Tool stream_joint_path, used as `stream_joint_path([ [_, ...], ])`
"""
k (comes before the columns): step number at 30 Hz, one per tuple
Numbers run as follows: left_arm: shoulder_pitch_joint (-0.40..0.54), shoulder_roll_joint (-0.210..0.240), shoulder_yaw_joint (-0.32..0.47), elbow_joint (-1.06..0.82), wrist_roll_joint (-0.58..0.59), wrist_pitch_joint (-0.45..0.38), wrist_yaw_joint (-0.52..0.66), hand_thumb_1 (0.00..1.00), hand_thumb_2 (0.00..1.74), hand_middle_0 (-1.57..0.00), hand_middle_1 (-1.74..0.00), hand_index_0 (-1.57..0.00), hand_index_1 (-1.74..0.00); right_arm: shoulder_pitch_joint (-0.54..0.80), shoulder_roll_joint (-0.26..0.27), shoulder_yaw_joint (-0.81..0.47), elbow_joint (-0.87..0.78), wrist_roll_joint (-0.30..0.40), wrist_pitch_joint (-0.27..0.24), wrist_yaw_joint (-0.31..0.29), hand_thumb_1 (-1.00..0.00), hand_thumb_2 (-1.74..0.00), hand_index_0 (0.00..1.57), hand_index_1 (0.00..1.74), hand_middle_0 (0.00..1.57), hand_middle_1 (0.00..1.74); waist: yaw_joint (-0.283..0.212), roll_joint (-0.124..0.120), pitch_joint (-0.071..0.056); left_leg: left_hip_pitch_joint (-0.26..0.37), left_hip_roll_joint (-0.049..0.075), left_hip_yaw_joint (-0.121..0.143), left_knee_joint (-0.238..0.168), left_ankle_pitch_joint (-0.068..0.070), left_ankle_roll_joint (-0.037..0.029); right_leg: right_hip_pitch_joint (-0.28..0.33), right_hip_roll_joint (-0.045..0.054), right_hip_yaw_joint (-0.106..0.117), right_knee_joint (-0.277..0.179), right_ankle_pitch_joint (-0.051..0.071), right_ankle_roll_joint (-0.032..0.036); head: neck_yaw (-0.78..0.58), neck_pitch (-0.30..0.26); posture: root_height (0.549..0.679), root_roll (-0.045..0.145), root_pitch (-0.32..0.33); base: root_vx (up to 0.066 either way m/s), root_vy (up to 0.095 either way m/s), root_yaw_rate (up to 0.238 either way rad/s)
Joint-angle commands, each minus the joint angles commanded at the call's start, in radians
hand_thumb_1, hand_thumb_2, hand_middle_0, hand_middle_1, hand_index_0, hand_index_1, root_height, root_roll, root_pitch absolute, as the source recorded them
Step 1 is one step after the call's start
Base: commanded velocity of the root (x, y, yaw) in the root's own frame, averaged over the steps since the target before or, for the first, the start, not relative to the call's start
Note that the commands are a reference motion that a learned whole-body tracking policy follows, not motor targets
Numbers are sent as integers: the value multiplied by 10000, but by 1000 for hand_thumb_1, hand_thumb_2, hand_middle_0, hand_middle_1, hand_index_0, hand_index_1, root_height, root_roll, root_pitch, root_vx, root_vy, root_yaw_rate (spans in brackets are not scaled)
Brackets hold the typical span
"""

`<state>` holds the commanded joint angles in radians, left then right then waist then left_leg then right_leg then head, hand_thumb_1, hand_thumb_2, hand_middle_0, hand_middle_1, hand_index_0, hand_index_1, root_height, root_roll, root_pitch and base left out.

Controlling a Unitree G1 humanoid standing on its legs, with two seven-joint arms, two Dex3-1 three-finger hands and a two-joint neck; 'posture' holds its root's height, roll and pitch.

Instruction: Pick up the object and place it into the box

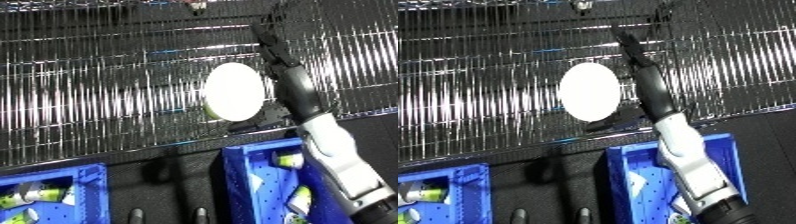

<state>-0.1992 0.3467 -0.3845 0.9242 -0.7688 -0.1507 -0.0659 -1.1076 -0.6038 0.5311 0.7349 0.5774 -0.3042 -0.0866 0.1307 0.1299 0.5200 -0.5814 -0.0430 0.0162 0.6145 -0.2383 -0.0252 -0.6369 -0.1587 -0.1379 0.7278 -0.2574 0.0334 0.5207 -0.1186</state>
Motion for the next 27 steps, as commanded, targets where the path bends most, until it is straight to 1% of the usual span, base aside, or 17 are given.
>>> stream_joint_path([
  [5, -17, -12, -15, -97, 60, 80, 88, 0, 0, 0, 0, 0, 0, 74, 142, 71, -79, 91, 15, 219, -450, -783, 706, 783, 706, 783, 29, 7, 0, 4, -4, -23, -32, 28, 8, -4, -13, -16, -3, 8, 0, 61, 18, 637, 74, 164, 3, 0, 23],
  [10, 11, -33, -42, -66, 74, 74, 93, 0, 0, 0, 0, 0, 0, 147, 242, 108, -107, 166, -45, 404, -700, -1218, 1099, 1218, 1099, 1218, 35, 16, 0, 59, 3, -31, -64, 37, -4, 56, -33, -27, -45, 1, -4, 70, 82, 637, 76, 162, 6, 0, 10],
  [16, 42, -47, -20, -105, 98, 73, 98, 0, 0, 0, 0, 0, 0, 287, 208, 65, -176, 199, 82, 386, -1000, -1740, 1570, 1740, 1570, 1740, 4, -2, 0, 82, 36, -21, -66, 51, -10, 50, -31, -17, -13, -5, -8, -39, 137, 637, 76, 160, 0, -5, -4],
  [19, 42, -60, 5, -97, 105, 55, 100, 0, 0, 0, 0, 0, 0, 414, 197, 2, -188, 207, 109, 284, -1000, -1740, 1570, 1740, 1570, 1740, -25, -32, 0, 98, 60, -18, -76, 52, -13, 64, -15, -15, -7, -16, -20, -124, 251, 637, 75, 160, -3, -18, -10],
  [23, 121, -51, 100, -53, 99, -12, 77, 0, 0, 0, 0, 0, 0, 735, 116, -207, -433, 186, -38, 125, -1000, -1740, 1570, 1740, 1570, 1740, -111, -93, 0, 182, 94, -8, -155, 70, -11, 119, 38, 16, -58, -15, -20, -326, 411, 638, 74, 160, -10, -14, -42],
  [27, 202, -38, 295, 15, 37, -28, 153, 0, 0, 0, 0, 0, 0, 1356, -56, -596, -1178, 46, -140, -317, -1000, -1740, 1570, 1740, 1570, 1740, -305, -215, 0, 291, 156, 34, -215, 62, -14, 191, 120, 82, -150, 1, -9, -618, 517, 639, 73, 160, -20, -2, -97],
])
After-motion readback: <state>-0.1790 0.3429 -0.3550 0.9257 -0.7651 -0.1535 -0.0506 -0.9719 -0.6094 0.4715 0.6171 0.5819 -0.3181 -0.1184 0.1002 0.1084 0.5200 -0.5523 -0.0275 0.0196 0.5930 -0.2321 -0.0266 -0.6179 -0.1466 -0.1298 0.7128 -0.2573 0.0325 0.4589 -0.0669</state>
